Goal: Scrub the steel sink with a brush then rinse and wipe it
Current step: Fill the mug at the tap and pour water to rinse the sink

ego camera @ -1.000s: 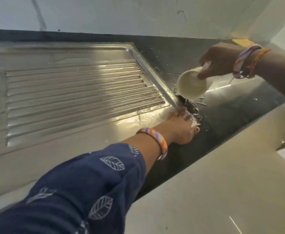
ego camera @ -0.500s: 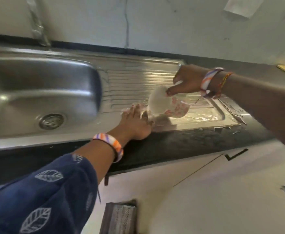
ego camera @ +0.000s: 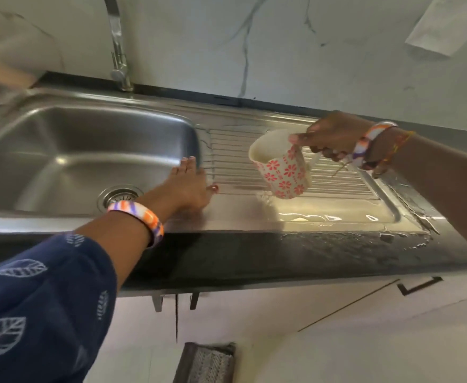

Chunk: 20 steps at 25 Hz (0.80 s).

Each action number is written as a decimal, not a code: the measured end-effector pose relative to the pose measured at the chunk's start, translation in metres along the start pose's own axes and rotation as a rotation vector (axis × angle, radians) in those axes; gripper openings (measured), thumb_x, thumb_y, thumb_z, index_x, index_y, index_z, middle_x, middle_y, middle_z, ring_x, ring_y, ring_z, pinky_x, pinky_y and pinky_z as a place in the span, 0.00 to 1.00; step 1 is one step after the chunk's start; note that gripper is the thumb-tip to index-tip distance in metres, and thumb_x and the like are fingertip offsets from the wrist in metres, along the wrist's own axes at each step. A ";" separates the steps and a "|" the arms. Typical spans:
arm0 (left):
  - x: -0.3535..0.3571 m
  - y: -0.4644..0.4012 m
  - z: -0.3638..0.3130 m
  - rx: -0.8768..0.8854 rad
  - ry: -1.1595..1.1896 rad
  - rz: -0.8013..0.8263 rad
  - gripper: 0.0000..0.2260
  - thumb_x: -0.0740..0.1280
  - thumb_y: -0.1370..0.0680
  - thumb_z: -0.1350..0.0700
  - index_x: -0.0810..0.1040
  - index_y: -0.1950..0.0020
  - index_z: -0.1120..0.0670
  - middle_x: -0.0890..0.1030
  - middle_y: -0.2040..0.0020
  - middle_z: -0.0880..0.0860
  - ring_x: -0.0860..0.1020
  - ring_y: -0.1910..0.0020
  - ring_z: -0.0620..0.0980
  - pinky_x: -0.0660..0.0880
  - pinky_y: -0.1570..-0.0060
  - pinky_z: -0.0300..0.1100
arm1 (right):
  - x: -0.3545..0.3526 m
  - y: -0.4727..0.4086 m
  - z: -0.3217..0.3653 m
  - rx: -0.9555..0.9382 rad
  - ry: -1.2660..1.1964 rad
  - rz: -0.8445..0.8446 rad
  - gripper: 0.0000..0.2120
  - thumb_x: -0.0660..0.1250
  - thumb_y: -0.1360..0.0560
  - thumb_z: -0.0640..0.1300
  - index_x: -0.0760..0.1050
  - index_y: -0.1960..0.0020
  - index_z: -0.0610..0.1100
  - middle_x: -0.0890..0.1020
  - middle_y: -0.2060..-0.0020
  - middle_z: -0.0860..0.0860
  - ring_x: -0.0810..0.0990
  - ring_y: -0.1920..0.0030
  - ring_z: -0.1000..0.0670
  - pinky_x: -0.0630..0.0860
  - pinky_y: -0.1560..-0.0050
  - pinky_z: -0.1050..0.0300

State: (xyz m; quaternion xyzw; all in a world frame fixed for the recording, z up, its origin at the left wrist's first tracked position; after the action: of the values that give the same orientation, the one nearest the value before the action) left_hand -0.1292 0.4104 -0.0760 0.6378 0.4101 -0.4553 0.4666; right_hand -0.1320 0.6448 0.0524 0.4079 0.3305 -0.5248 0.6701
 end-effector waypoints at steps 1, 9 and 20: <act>-0.002 -0.007 -0.017 0.066 0.001 -0.008 0.30 0.51 0.18 0.44 0.48 0.23 0.60 0.43 0.22 0.61 0.42 0.23 0.58 0.44 0.25 0.52 | -0.010 -0.001 -0.012 0.010 0.048 -0.038 0.19 0.66 0.27 0.56 0.73 0.67 0.41 0.70 0.74 0.49 0.64 0.74 0.51 0.63 0.70 0.61; 0.032 -0.078 -0.198 0.459 0.090 0.005 0.30 0.51 0.18 0.45 0.46 0.22 0.59 0.41 0.23 0.60 0.40 0.23 0.56 0.40 0.25 0.49 | -0.072 -0.016 -0.121 0.210 0.500 -0.209 0.17 0.71 0.32 0.58 0.77 0.67 0.43 0.75 0.73 0.51 0.74 0.70 0.49 0.67 0.71 0.60; 0.041 -0.114 -0.168 0.289 0.071 -0.075 0.27 0.49 0.18 0.46 0.47 0.22 0.57 0.44 0.22 0.56 0.41 0.23 0.53 0.40 0.26 0.49 | -0.020 -0.047 -0.056 -0.129 0.891 -0.263 0.24 0.64 0.30 0.66 0.77 0.44 0.49 0.81 0.49 0.49 0.80 0.47 0.45 0.74 0.50 0.55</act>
State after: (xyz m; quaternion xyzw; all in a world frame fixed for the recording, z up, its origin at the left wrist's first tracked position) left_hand -0.1940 0.6034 -0.1157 0.6984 0.3798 -0.5038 0.3378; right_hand -0.1833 0.6979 0.0354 0.5056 0.6670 -0.3572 0.4146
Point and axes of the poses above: each hand's wrist, its own y-axis away from the middle knuckle, its own x-axis out of the palm, z = x × y, the point moved 1 cm from there along -y, towards the middle knuckle
